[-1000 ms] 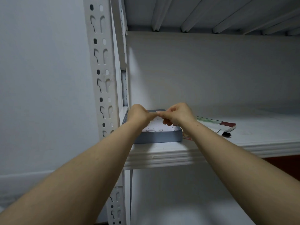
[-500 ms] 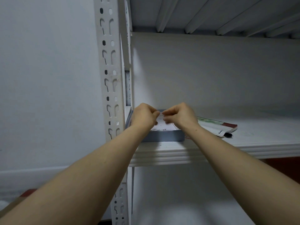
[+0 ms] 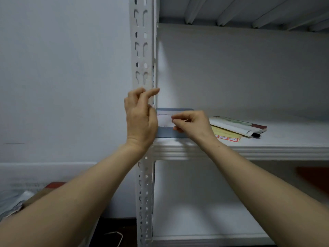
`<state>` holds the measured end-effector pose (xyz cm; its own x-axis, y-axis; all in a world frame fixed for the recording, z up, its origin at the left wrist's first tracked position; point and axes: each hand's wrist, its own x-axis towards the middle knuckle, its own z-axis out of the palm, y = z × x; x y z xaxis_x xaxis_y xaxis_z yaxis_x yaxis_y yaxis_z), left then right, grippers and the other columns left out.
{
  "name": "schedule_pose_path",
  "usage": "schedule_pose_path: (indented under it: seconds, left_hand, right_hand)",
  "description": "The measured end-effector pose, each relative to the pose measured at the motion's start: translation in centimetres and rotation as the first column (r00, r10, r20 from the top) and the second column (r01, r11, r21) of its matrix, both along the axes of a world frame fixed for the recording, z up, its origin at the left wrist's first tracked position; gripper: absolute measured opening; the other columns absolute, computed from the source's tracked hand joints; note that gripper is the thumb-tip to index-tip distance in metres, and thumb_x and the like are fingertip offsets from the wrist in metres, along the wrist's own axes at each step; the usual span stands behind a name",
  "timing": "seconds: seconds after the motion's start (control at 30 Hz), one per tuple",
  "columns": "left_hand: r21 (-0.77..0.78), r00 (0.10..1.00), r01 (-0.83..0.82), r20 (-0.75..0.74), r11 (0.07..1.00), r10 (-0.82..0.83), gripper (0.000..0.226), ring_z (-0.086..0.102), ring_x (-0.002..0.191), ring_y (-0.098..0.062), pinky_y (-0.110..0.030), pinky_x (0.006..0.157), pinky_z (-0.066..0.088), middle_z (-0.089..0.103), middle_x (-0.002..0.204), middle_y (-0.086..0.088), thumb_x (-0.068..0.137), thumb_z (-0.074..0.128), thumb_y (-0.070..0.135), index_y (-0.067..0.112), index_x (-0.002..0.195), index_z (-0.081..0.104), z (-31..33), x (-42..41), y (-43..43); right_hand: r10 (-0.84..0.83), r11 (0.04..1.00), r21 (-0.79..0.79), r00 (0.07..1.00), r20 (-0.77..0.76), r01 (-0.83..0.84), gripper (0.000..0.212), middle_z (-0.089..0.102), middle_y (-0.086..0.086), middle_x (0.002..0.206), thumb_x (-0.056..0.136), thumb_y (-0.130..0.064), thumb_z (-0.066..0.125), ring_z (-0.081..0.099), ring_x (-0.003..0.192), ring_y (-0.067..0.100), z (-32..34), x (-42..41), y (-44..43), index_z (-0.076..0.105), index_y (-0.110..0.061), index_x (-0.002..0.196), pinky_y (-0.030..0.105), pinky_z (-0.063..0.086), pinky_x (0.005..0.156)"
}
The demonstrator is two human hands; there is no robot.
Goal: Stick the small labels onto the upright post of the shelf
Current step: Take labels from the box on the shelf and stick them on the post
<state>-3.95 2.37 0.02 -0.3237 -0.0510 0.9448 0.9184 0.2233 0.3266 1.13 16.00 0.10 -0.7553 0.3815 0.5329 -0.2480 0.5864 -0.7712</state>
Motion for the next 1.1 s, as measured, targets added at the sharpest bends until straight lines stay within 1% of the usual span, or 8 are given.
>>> schedule_pose_path:
  seconds: [0.13,0.27,0.37,0.57,0.7,0.83,0.93,1.1]
  left_hand:
    - [0.128,0.936,-0.008,0.350,0.992,-0.038,0.042,0.044,0.115,-0.024,-0.041,0.105,0.037,0.040,0.127,-0.010,0.090,0.038,0.012,0.009,0.131,0.047,-1.2,-1.1,-1.5]
    - [0.188,0.785,0.069,0.595,0.980,-0.169,0.039,0.044,0.115,-0.009,-0.023,0.105,0.031,0.044,0.135,-0.003,0.102,0.034,0.027,0.013,0.138,0.041,-1.6,-2.2,-2.4]
    - [0.233,0.737,0.175,0.613,0.957,-0.284,0.039,0.054,0.106,-0.015,-0.027,0.095,0.042,0.058,0.112,0.000,0.102,0.034,0.036,0.010,0.125,0.052,-2.0,-2.6,-2.3]
    - [0.113,0.751,0.291,0.588,0.950,-0.300,0.036,0.050,0.072,-0.006,-0.019,0.069,0.042,0.053,0.077,0.007,0.101,0.033,0.040,0.011,0.095,0.054,-2.5,-3.6,-2.1]
    - [0.089,0.764,0.295,0.576,0.951,-0.291,0.032,0.047,0.067,0.001,-0.004,0.059,0.038,0.051,0.075,0.010,0.102,0.033,0.036,0.012,0.093,0.052,-2.7,-3.9,-2.3]
    - [0.104,0.758,0.308,0.574,0.946,-0.310,0.033,0.050,0.071,0.003,-0.001,0.061,0.038,0.053,0.080,0.012,0.102,0.033,0.036,0.012,0.102,0.055,-2.9,-4.2,-2.2]
    - [0.123,0.755,0.306,0.572,0.944,-0.319,0.036,0.051,0.073,0.004,0.000,0.061,0.039,0.054,0.082,0.013,0.102,0.034,0.038,0.010,0.106,0.056,-3.0,-4.4,-2.1]
    - [0.155,0.737,0.332,0.572,0.930,-0.359,0.038,0.053,0.073,0.003,-0.001,0.060,0.040,0.056,0.083,0.012,0.101,0.034,0.039,0.010,0.110,0.057,-3.0,-4.3,-2.0]
  right_hand:
    - [0.043,0.998,-0.040,0.999,0.014,-0.043,0.014,0.066,-0.001,0.068,0.083,-0.001,0.064,0.068,0.065,0.020,-1.5,-0.1,-2.0,0.071,-0.001,0.095,0.034,0.059,0.074]
    - [0.032,0.999,-0.006,0.999,0.029,-0.032,0.011,0.068,-0.003,0.071,0.079,-0.005,0.070,0.070,0.076,0.023,-2.3,-0.6,-3.6,0.074,-0.007,0.090,0.042,0.057,0.082]
    - [-0.005,0.999,0.049,0.999,0.033,0.003,0.014,0.068,-0.004,0.077,0.077,-0.011,0.073,0.067,0.079,0.015,-2.7,-1.0,-4.3,0.075,-0.009,0.091,0.041,0.054,0.086]
    - [-0.205,0.949,0.246,0.979,0.012,0.196,0.014,0.072,-0.008,0.089,0.078,-0.035,0.072,0.064,0.088,0.011,-3.7,-0.9,-5.7,0.073,-0.024,0.087,0.037,0.053,0.078]
    - [-0.235,0.853,0.420,0.947,-0.219,0.309,0.015,0.069,-0.006,0.095,0.081,-0.034,0.069,0.063,0.090,0.016,-4.8,-0.7,-6.3,0.071,-0.020,0.087,0.028,0.046,0.075]
    - [-0.220,0.651,0.570,0.844,-0.489,0.500,0.013,0.068,-0.002,0.087,0.075,-0.032,0.068,0.062,0.083,0.021,-6.1,-2.1,-5.5,0.072,-0.019,0.075,0.047,0.036,0.103]
    - [-0.174,0.551,0.603,0.786,-0.593,0.577,0.015,0.069,0.000,0.091,0.079,-0.030,0.066,0.057,0.090,0.023,-6.1,-2.3,-5.1,0.072,-0.018,0.070,0.052,0.029,0.107]
    - [-0.160,0.537,0.612,0.782,-0.602,0.581,0.015,0.067,0.007,0.111,0.074,-0.022,0.069,0.044,0.110,0.021,-5.2,-2.6,-5.5,0.070,-0.014,0.061,0.046,0.015,0.114]
